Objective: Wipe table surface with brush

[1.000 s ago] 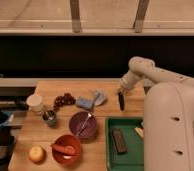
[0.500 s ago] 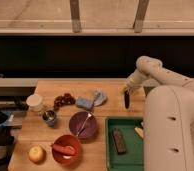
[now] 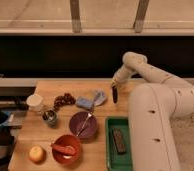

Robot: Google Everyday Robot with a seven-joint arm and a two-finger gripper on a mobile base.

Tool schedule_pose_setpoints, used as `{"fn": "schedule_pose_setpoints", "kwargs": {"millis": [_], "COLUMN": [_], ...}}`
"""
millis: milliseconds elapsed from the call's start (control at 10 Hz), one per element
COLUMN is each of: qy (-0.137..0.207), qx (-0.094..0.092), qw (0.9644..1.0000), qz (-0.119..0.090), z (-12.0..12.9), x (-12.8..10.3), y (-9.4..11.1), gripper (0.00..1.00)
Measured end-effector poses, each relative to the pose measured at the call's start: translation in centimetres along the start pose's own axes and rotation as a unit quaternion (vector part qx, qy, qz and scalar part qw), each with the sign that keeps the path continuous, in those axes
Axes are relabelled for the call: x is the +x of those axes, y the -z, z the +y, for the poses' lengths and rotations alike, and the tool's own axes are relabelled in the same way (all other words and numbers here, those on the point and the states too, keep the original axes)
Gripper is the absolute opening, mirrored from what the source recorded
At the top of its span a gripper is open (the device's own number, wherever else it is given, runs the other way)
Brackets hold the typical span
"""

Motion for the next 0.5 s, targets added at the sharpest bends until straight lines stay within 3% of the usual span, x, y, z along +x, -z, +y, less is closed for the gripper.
{"fn": "schedule_pose_setpoints", "kwargs": {"millis": [300, 500], "qy": [0.011, -0.002], "qx": [-0.012, -0.018], "qw": [0.9999, 0.9998], "qz": [0.001, 0.007], "z": [1.5, 0.3], "x": [2.0, 3.3], "y": [0.1, 0.7], "gripper": [0.19, 0.19]}}
